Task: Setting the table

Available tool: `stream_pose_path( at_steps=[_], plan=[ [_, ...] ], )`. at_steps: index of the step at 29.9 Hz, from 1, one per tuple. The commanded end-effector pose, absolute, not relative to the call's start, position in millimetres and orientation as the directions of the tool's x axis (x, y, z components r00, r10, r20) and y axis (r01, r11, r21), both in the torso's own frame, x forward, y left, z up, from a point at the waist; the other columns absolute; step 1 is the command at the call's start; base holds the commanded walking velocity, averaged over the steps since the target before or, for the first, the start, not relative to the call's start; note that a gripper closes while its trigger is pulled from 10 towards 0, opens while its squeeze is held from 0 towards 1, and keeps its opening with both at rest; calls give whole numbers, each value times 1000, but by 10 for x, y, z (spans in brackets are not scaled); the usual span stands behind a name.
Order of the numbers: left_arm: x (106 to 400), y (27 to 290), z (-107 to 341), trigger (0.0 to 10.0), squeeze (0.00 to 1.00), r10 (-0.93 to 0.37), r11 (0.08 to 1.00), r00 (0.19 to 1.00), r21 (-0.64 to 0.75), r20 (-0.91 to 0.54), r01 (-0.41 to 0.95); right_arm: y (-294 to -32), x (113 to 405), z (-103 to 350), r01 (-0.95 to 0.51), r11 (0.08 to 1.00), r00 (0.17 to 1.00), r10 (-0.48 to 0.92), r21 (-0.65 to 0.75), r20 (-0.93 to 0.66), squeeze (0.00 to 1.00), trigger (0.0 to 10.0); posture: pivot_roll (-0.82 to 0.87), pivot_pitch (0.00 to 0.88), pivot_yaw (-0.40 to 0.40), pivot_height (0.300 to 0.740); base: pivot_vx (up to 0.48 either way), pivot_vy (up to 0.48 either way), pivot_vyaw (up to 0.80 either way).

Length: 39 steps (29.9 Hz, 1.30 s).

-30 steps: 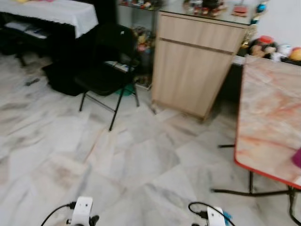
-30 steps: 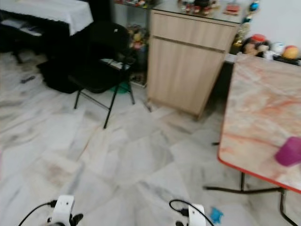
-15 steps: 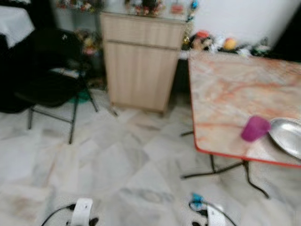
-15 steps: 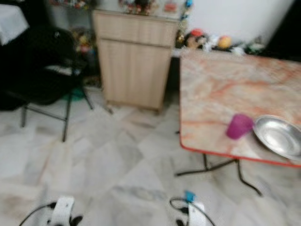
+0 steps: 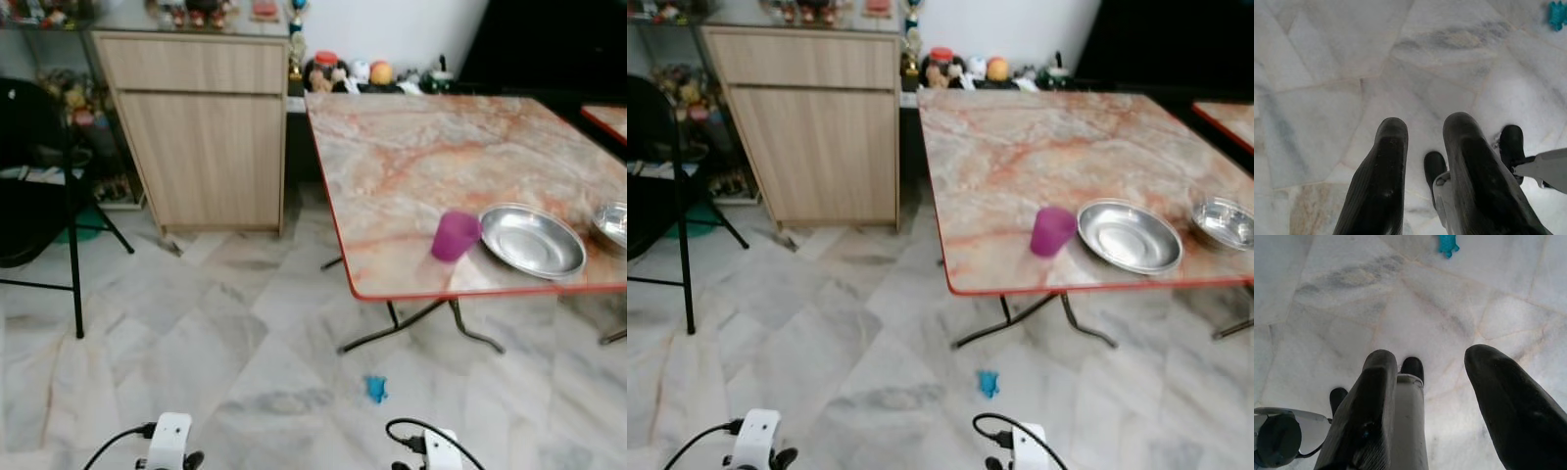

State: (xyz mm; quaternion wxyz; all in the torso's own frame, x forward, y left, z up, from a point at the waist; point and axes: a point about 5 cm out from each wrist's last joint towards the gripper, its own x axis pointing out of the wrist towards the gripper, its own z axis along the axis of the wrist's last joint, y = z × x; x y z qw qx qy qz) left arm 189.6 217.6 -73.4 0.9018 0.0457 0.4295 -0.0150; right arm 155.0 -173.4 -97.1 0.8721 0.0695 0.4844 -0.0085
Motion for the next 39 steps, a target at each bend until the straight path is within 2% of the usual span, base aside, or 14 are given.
stream_pose_path(
  at_steps=[1, 39],
  plan=[
    [1851, 2177, -758, 10000, 0, 14, 994, 617, 77, -787, 76, -1761, 1575, -958, 96, 989, 543, 42, 112, -839, 0, 10000, 116, 0, -41, 740, 0, -274, 0],
    [1835, 2153, -773, 10000, 0, 16, 994, 612, 78, -791, 75, -1782, 1645, -926, 88, 991, 561, 36, 103, -827, 0, 10000, 113, 0, -47, 740, 0, -273, 0]
  ],
)
